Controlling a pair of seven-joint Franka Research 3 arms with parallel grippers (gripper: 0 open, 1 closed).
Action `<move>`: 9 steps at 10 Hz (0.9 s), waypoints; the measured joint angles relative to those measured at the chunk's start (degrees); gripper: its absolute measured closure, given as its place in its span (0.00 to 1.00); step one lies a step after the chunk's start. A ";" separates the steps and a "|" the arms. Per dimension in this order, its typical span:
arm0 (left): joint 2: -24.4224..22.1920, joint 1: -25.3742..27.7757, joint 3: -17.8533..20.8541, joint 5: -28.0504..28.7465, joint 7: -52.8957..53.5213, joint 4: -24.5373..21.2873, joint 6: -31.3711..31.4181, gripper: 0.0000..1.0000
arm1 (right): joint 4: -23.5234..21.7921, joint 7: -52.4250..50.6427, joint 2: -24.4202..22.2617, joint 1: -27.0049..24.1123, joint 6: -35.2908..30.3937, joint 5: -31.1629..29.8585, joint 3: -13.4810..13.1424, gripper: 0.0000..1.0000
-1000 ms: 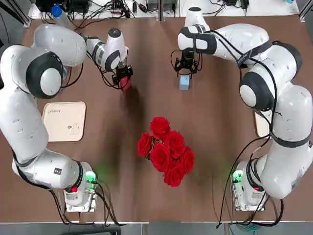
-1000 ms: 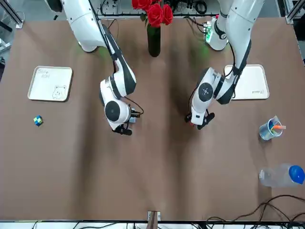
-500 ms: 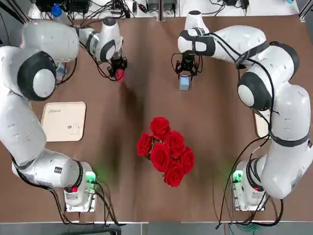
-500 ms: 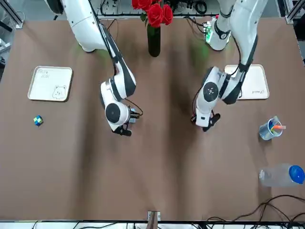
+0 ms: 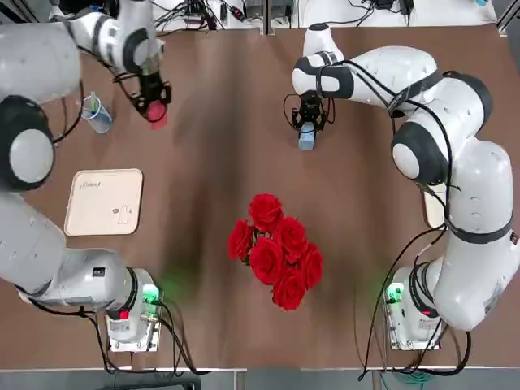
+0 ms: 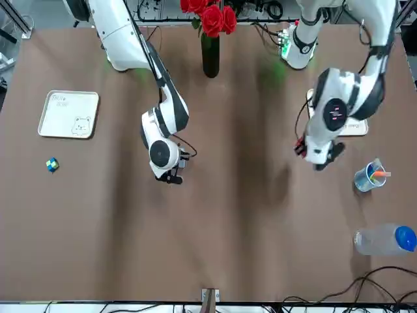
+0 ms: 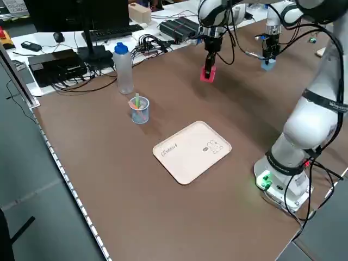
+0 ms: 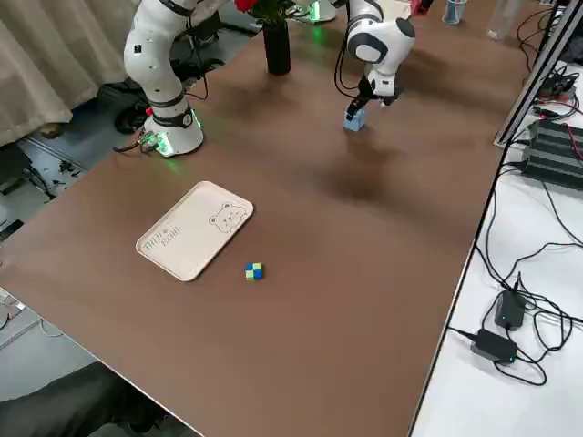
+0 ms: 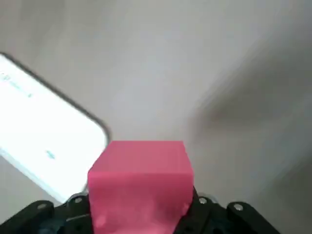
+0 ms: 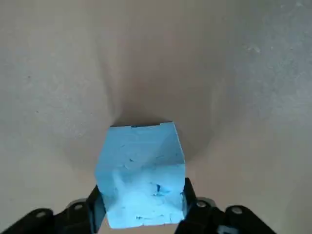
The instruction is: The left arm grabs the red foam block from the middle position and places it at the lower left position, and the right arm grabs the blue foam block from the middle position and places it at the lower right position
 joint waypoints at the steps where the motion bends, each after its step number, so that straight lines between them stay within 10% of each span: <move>1: -1.54 5.34 0.04 -0.21 2.66 -2.44 -0.35 0.38 | 0.15 0.01 -0.01 0.04 -1.53 -0.19 -0.32 0.46; 4: -2.02 24.75 0.33 -0.64 5.61 -4.63 -0.01 0.38 | 4.62 0.00 -0.21 -0.14 -11.25 -2.24 -4.88 0.47; 9: 1.87 46.26 0.54 -0.84 6.79 -10.63 15.55 0.38 | 21.80 -6.34 -3.54 -5.96 -29.20 -2.58 -20.65 0.47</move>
